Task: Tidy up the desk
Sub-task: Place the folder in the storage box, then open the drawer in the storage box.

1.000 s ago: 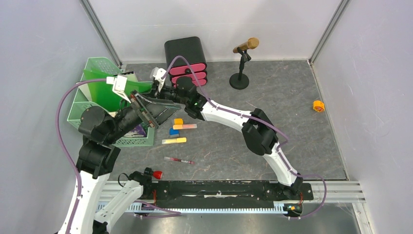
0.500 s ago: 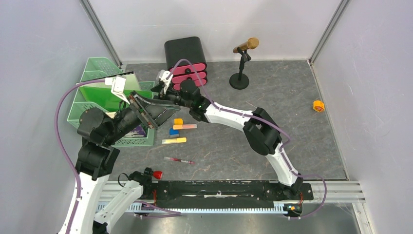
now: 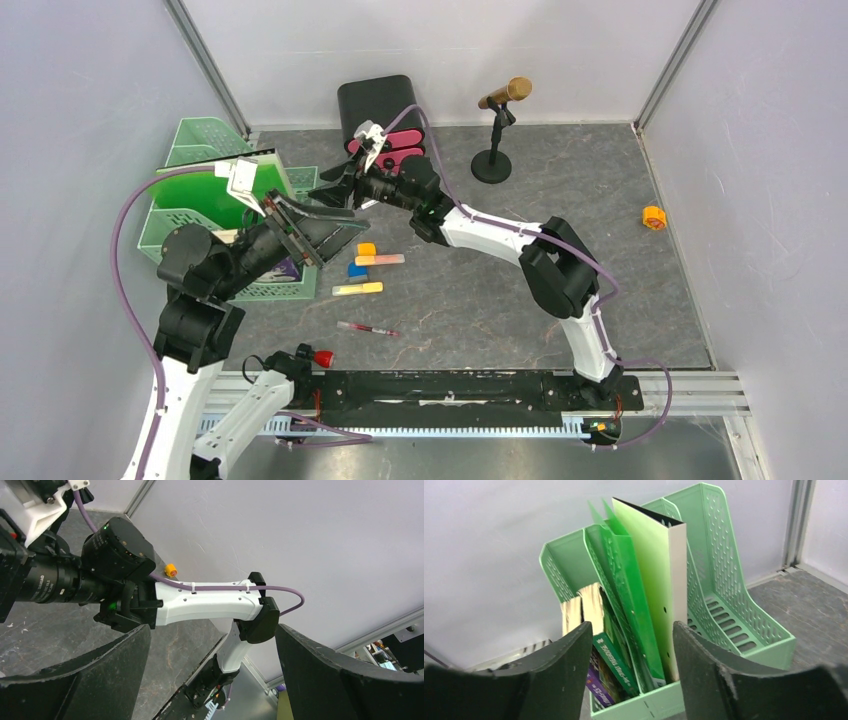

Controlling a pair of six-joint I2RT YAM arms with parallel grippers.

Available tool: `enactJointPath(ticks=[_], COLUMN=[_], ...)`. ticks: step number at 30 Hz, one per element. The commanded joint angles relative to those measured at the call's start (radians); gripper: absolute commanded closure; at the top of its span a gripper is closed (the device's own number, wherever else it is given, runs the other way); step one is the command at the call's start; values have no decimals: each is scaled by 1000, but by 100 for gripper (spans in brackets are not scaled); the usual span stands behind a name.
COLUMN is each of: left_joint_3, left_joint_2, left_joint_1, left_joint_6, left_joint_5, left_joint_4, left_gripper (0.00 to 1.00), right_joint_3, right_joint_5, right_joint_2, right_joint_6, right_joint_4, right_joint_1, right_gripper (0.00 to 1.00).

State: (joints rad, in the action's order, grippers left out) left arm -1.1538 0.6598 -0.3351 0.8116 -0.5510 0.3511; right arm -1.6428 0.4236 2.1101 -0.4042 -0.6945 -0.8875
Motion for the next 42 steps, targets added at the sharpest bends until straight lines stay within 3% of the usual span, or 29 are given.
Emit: enactJointPath(ticks=[1, 6, 12, 23, 34, 42], left_joint_3=[8, -11, -49, 44, 186, 233], left_joint_2=[-9, -12, 8, 64, 38, 64], left_joint_1=[2, 2, 2, 3, 3, 3], left_joint_6=[-10, -45, -106, -159, -123, -143], left_joint_5=[18, 111, 315, 414, 418, 413], left_joint_4=[2, 105, 351, 563, 582, 587], left_gripper=[0, 0, 0, 0, 0, 0], right_joint_3=[-16, -70, 1, 483, 951, 1138], right_joint_5=[60, 87, 82, 45, -91, -225], right_joint_2=[-24, 22, -32, -322, -659, -895], right_joint_6=[-111, -152, -93, -88, 88, 132], right_joint_4=[-98, -92, -12, 136, 405, 537], right_joint_1=[-5, -7, 1, 167, 315, 337], right_gripper=[38, 42, 35, 29, 20, 6])
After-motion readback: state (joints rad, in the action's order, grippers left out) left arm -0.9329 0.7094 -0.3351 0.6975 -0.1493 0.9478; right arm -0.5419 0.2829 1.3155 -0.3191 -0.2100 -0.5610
